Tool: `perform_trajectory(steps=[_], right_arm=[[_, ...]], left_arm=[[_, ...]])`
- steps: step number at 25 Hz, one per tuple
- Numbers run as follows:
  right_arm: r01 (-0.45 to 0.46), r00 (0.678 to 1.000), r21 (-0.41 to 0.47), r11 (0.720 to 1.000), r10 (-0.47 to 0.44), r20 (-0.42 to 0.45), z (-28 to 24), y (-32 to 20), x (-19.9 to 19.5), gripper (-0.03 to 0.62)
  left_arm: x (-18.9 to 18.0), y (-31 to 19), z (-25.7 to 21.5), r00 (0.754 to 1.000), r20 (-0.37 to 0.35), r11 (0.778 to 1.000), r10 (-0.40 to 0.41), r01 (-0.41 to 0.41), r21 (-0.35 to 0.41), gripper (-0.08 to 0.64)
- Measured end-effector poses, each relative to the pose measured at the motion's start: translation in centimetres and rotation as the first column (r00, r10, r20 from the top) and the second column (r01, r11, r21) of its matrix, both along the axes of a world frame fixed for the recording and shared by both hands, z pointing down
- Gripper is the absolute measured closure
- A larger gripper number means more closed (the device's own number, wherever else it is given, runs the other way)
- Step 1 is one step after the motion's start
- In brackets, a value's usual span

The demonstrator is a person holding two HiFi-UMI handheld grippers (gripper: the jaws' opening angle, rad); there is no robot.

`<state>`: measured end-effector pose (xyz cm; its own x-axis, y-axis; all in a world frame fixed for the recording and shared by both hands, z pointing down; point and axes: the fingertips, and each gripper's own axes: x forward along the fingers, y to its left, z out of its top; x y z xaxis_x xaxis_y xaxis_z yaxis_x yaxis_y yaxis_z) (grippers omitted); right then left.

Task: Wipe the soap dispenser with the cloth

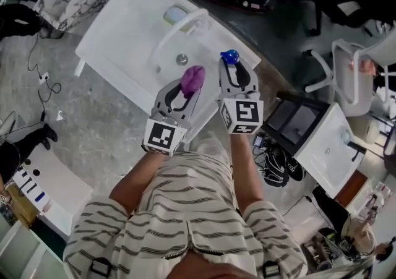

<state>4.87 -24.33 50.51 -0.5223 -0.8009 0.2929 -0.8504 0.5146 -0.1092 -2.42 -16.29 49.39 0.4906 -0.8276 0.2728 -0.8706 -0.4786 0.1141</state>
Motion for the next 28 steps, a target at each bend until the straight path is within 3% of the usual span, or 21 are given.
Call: perform_trajectory(steps=[20, 28], right_arm=[[0.002, 0.999, 0.050, 0.999, -0.004, 0.044, -10.3, 7.2, -0.9, 0.462], [0.003, 0.999, 0.087, 0.996, -0.007, 0.040, -12.6, 8.9, -1.2, 0.461]], left_arm=[[-0.8, 3.9, -7.4, 0.995, 0.020, 0.985, 0.100, -0.102, 0.140, 0.439], [-0.8, 4.3, -8.7, 0.994, 0.006, 0.979, 0.106, -0.106, 0.173, 0.440]])
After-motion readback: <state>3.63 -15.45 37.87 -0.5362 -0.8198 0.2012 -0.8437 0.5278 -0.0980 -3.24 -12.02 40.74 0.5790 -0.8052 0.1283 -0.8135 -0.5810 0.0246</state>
